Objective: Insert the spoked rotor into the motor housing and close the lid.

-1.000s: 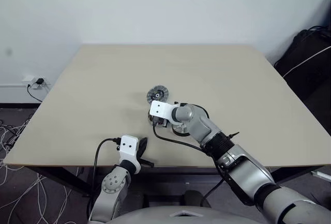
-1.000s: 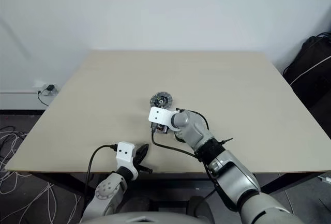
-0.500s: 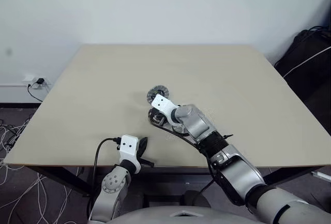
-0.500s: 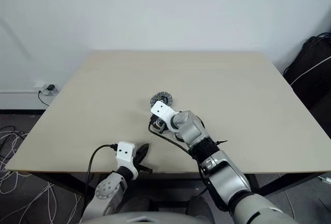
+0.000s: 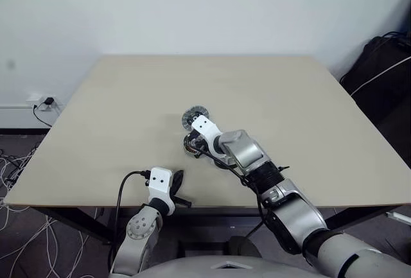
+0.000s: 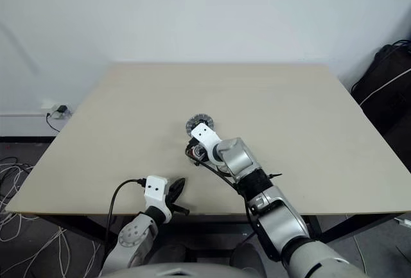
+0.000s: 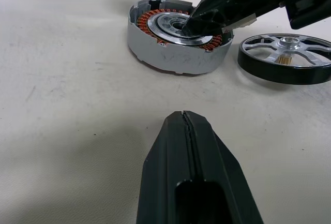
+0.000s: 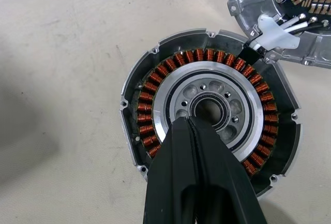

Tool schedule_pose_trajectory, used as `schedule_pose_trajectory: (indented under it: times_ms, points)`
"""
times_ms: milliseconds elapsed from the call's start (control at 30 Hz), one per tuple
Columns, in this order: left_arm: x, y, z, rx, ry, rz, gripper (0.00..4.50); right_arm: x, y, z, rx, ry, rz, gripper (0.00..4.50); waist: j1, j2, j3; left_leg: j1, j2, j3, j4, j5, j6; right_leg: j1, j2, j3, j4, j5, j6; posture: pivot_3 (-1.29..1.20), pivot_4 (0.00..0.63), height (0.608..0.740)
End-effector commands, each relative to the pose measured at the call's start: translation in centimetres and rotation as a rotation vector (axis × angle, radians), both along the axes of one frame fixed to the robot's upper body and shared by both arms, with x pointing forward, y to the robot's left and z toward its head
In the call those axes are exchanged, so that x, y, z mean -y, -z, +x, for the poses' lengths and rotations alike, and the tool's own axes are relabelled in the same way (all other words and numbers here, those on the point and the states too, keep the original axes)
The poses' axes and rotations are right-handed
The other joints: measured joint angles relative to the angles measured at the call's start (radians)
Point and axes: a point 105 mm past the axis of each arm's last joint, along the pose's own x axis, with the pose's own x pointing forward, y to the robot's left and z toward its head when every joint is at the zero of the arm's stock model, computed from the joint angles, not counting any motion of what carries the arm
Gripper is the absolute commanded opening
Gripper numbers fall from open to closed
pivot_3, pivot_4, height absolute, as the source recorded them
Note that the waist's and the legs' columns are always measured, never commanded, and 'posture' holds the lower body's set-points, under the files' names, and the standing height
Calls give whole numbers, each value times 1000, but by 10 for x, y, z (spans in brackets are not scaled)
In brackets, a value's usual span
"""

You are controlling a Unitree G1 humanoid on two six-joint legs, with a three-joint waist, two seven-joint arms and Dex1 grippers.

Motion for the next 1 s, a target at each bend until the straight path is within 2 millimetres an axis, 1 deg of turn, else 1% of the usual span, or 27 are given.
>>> schedule_pose_trajectory:
  times_ms: [33,100,200,267,367,400,433,467,533,633,767,900,967,1000]
  points:
    - [4,-9,5,38,10,-11,0,-10,-27,9,136,-26,63,26,0,0,0,0,0,0,0,0,0,0,0,0,0,0,0,0,0,740]
    - [4,-9,4,38,9,-12,0,-9,-37,13,199,-13,75,26,0,0,0,0,0,0,0,0,0,0,0,0,0,0,0,0,0,740]
    - [4,-9,4,39,12,-10,0,-3,-51,17,360,-2,52,26,1,0,0,-1,0,0,0,0,0,0,0,0,0,0,0,0,0,740]
    - [4,-9,4,40,15,-10,0,5,-51,13,409,26,51,26,5,-1,0,-1,0,0,0,0,0,0,0,0,-1,0,0,0,0,740]
    - [5,-9,3,38,20,-10,0,22,-49,3,414,113,93,26,9,-1,0,-1,0,0,0,0,0,0,0,0,-1,0,0,0,0,740]
    - [5,-9,3,37,21,-10,0,25,-49,1,413,131,107,26,9,-1,0,-1,0,0,0,0,0,0,0,0,-2,0,0,0,0,740]
    - [5,-9,2,36,25,-9,0,33,-51,-1,414,174,127,26,9,-1,1,-1,0,0,0,0,0,0,0,0,-2,0,0,0,0,740]
    - [5,-9,2,34,30,-8,0,42,-53,-5,414,215,153,414,9,-2,1,-1,0,1,0,0,0,0,0,0,-1,0,0,0,0,740]
    - [5,-9,2,32,39,-6,0,60,-57,-12,426,293,179,916,12,-2,1,-1,0,0,0,0,0,0,0,0,-1,0,0,0,0,740]
    - [6,-10,2,34,56,0,0,79,-57,-26,418,355,187,1909,16,-2,2,-1,0,0,0,0,0,0,1,0,-1,0,0,0,0,740]
    - [5,-15,4,71,74,33,0,95,-54,-42,348,475,266,3188,16,-3,2,-1,1,0,0,0,0,0,5,0,-1,-1,1,0,0,740]
    - [-1,-20,9,103,73,60,0,110,-40,-55,192,688,400,4473,16,-4,3,-1,2,0,0,0,0,0,6,0,-1,-1,1,0,0,740]
    - [-3,-20,9,104,77,68,0,112,-36,-59,133,755,448,4473,16,-4,4,-1,2,0,0,0,0,0,6,0,-1,0,1,0,0,740]
    - [-3,-20,9,104,78,69,0,114,-33,-59,107,791,468,4473,16,-4,4,-1,2,0,0,0,0,0,3,0,-1,0,1,0,0,740]
